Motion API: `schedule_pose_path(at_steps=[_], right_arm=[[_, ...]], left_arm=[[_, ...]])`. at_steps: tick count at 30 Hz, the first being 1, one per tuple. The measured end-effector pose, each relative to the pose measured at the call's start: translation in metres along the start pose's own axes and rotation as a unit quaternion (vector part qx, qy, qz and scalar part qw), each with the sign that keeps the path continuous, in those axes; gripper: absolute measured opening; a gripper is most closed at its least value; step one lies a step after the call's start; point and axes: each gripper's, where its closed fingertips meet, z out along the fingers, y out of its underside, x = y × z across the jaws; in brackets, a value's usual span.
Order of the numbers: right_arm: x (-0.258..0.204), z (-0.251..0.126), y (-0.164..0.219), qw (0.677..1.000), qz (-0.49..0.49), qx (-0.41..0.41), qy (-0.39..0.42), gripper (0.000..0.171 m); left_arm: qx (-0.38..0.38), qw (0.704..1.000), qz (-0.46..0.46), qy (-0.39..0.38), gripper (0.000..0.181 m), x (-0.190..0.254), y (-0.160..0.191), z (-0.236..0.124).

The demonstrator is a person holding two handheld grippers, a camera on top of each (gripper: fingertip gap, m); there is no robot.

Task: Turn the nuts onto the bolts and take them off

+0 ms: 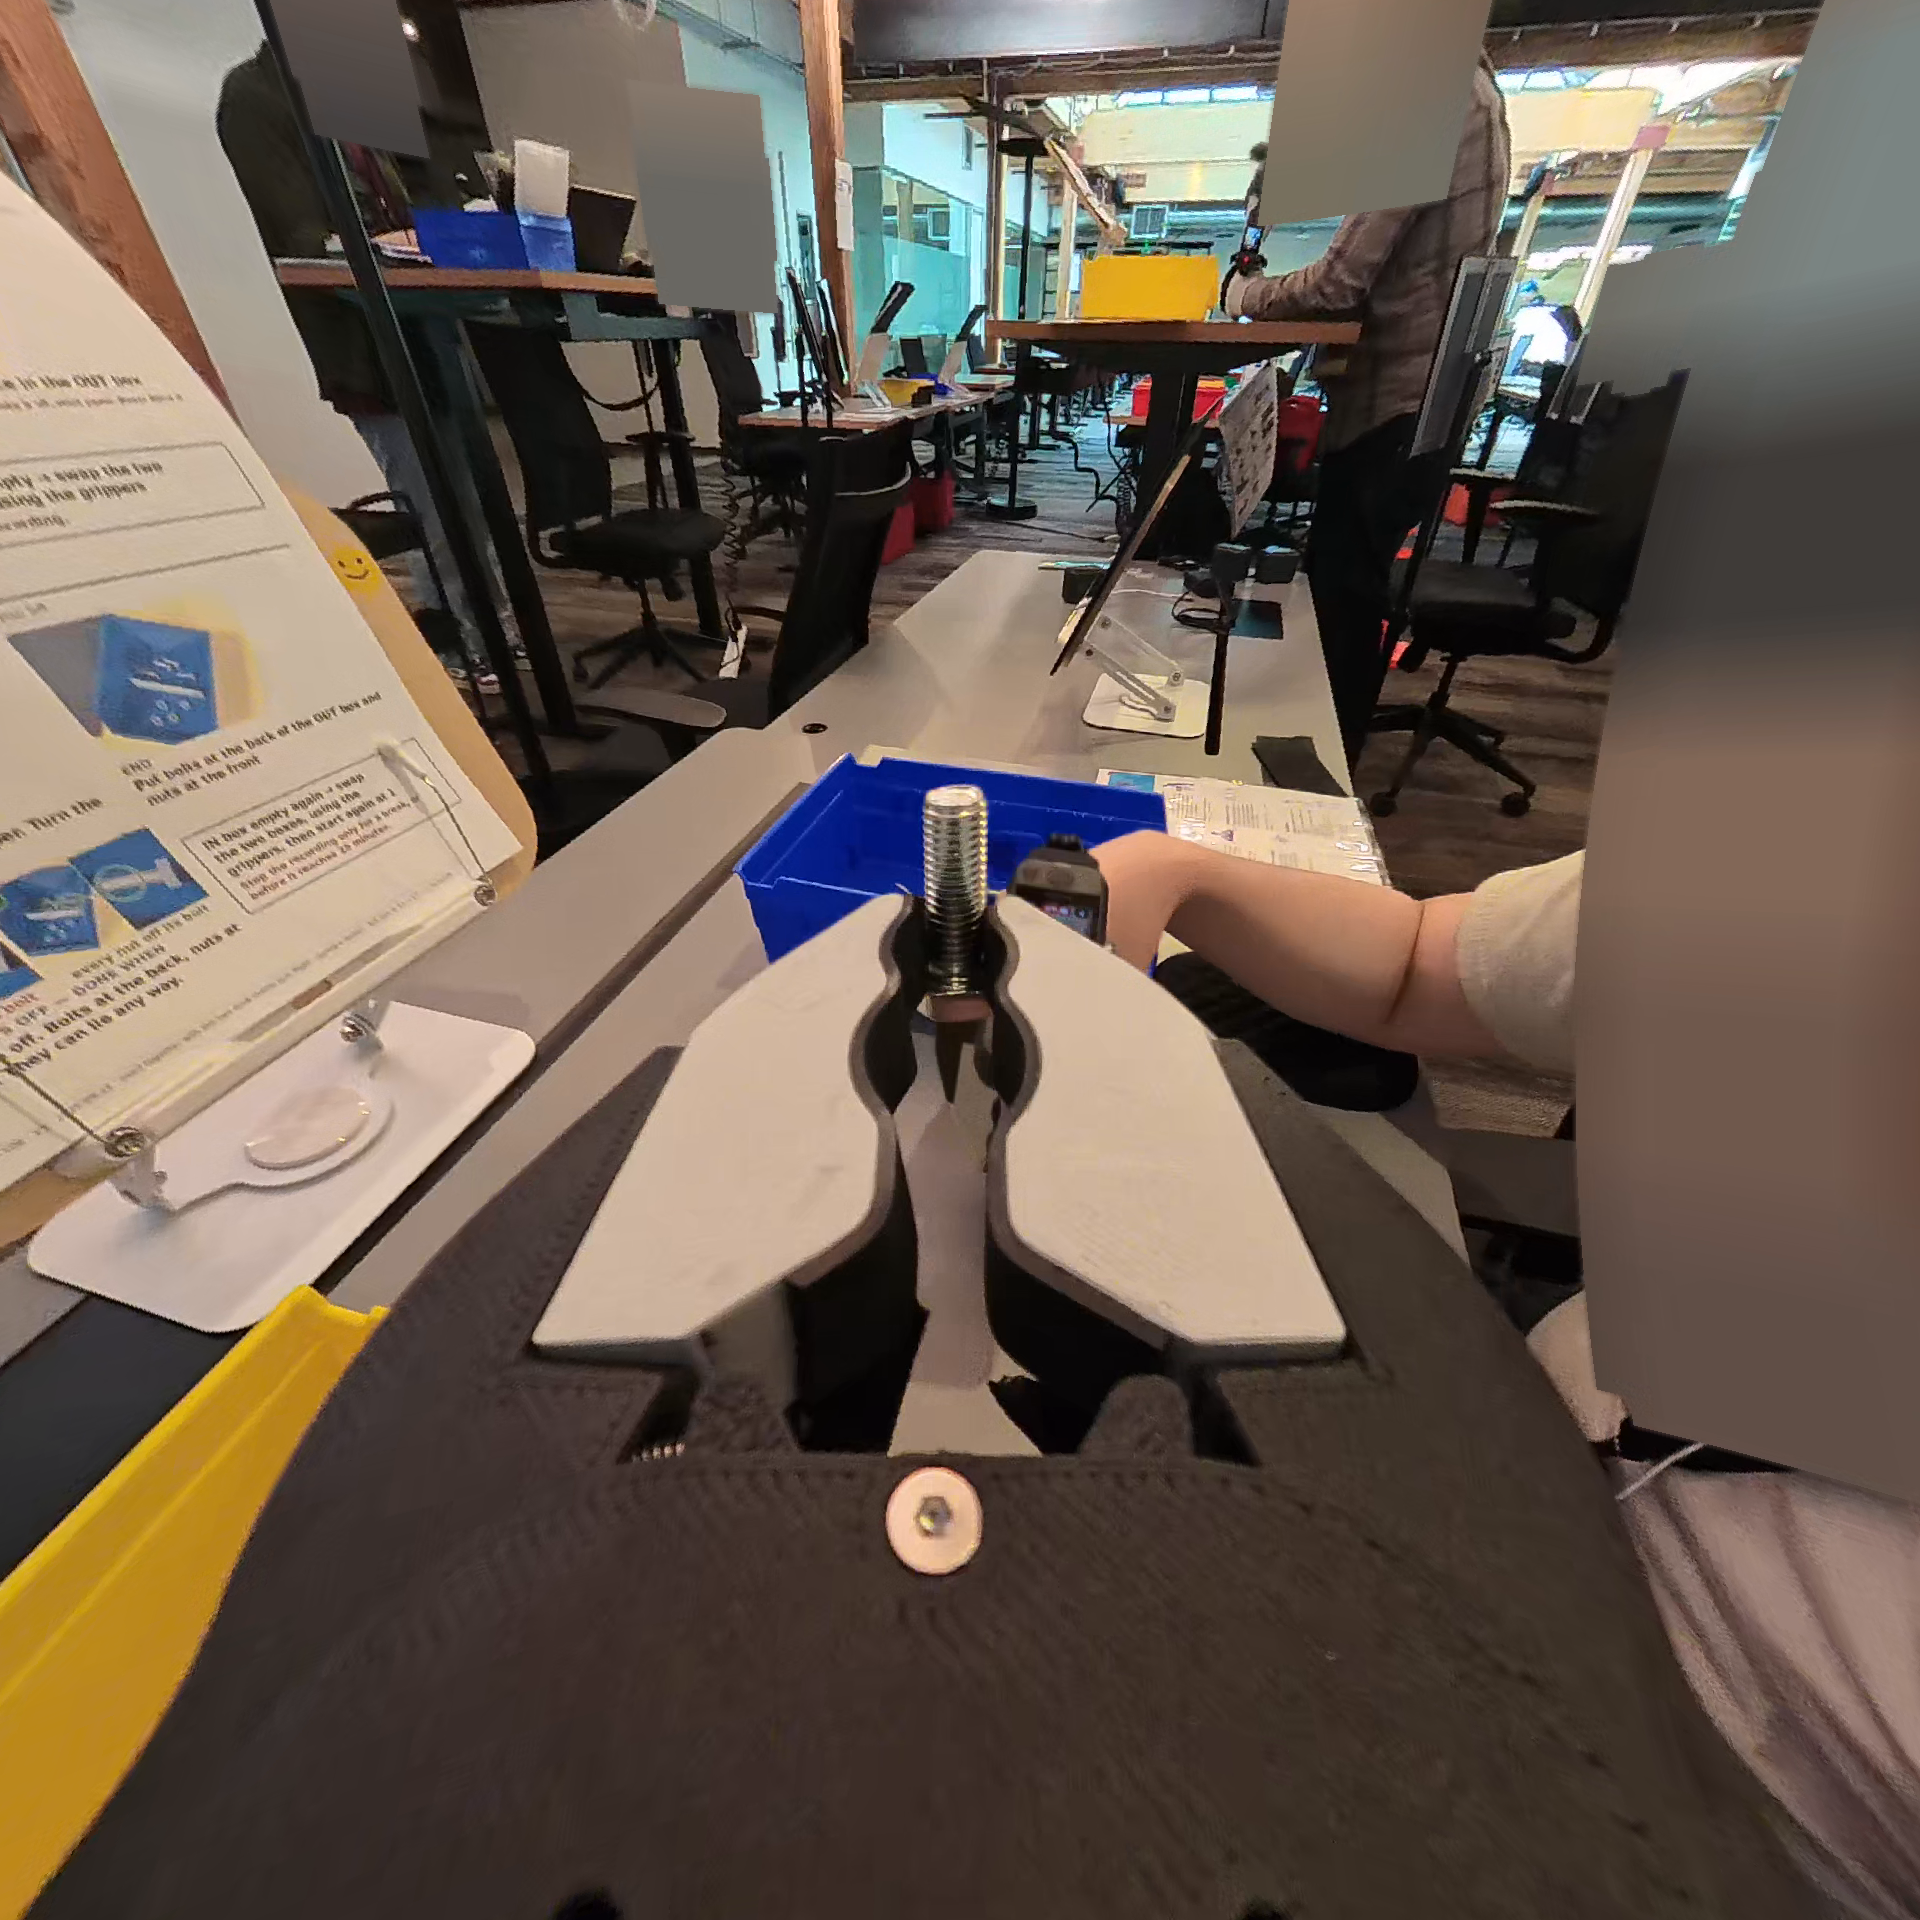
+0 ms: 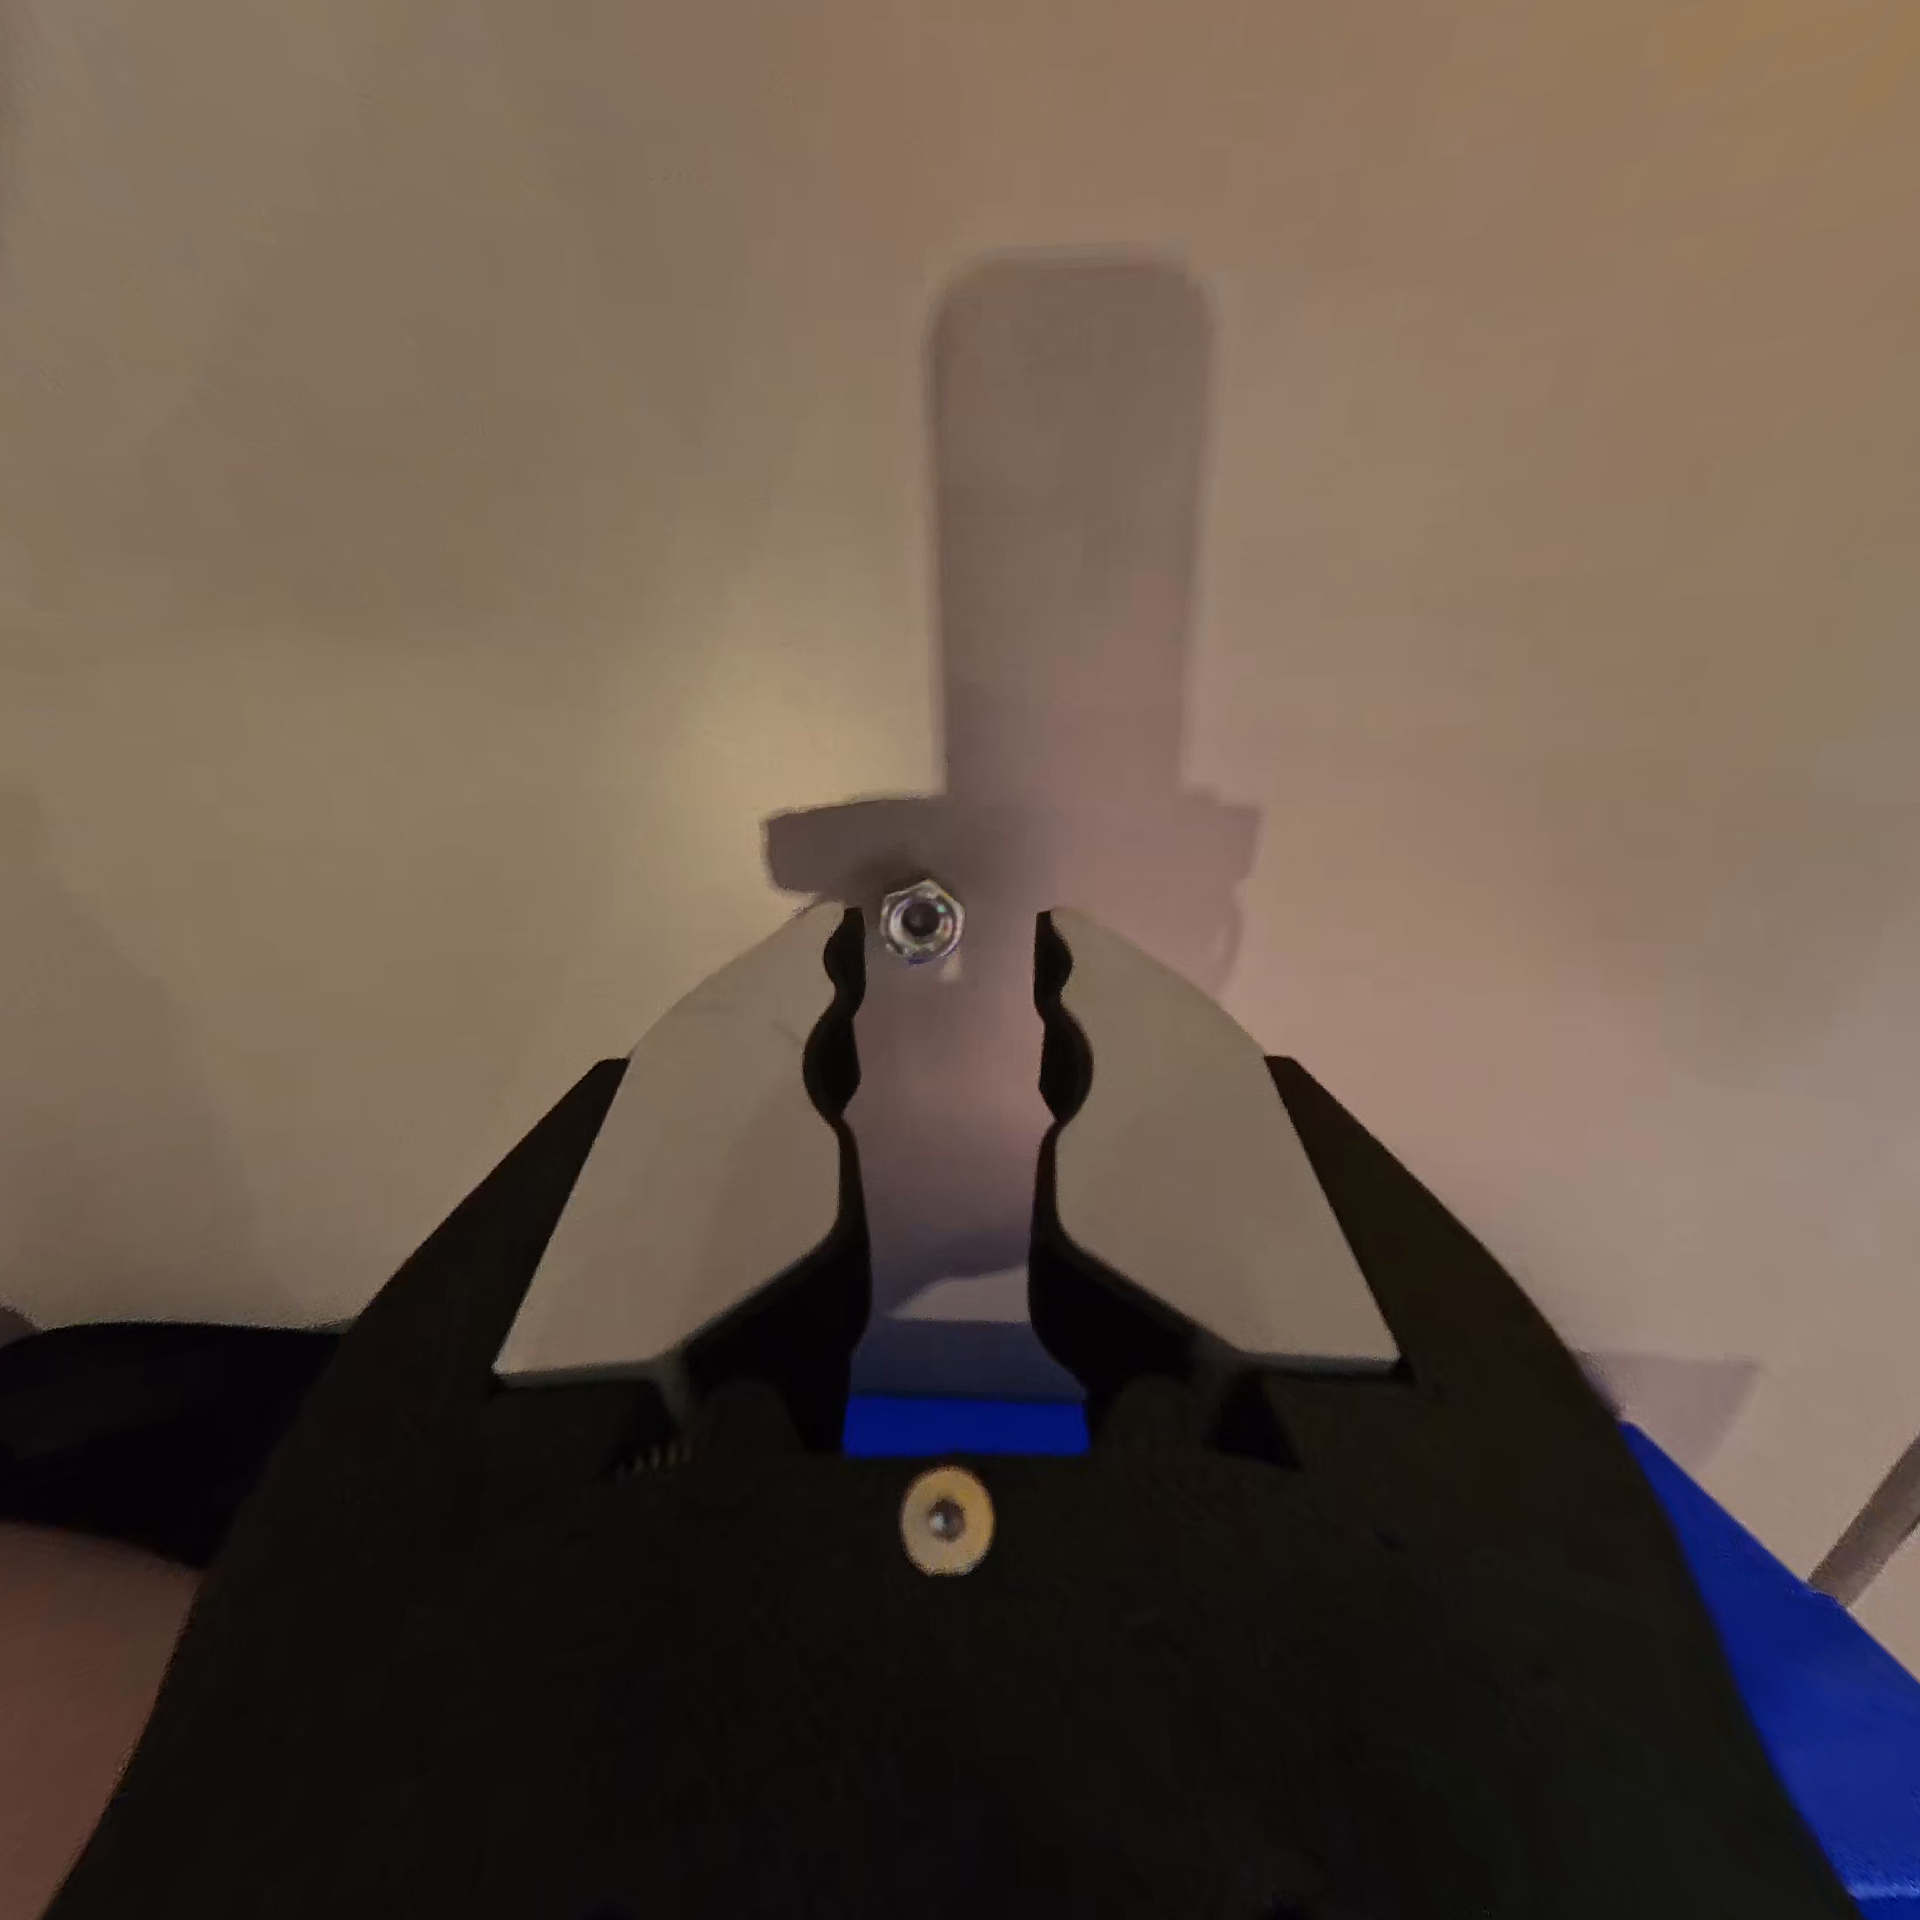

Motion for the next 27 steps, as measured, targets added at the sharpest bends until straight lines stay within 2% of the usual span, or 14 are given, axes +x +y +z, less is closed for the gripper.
schedule_pose_path(at_steps=[6,10,17,19,22,24,27], right_arm=[[-0.007,0.02,0.01,0.998,0.011,-0.05,-0.02,0.032],[-0.005,0.024,0.012,0.998,0.011,-0.065,-0.015,0.024],[-0.002,0.024,0.011,0.998,0.019,-0.056,-0.02,0.019],[0.006,0.019,0.009,0.999,0.007,-0.051,0.004,0.019],[0.014,-0.021,0.0,0.999,0.016,0.013,0.032,0.018],[0.024,-0.074,-0.01,0.991,0.032,0.096,0.083,0.018],[0.026,-0.17,-0.025,0.954,0.038,0.248,0.163,0.018]], left_arm=[[-0.015,1.0,0.01,0.001,0.009,0.004,0.004,0.007],[-0.025,1.0,0.008,0.007,0.009,0.006,0.007,0.009],[-0.033,0.999,0.02,0.008,0.009,0.009,0.009,0.013],[-0.03,0.999,0.02,0.004,0.009,0.007,0.009,0.014],[-0.027,1.0,0.012,-0.01,0.009,-0.003,0.012,0.023],[-0.035,0.999,0.012,-0.025,0.009,-0.012,0.021,0.038],[-0.06,0.998,-0.011,0.002,0.009,-0.008,0.045,0.079]])
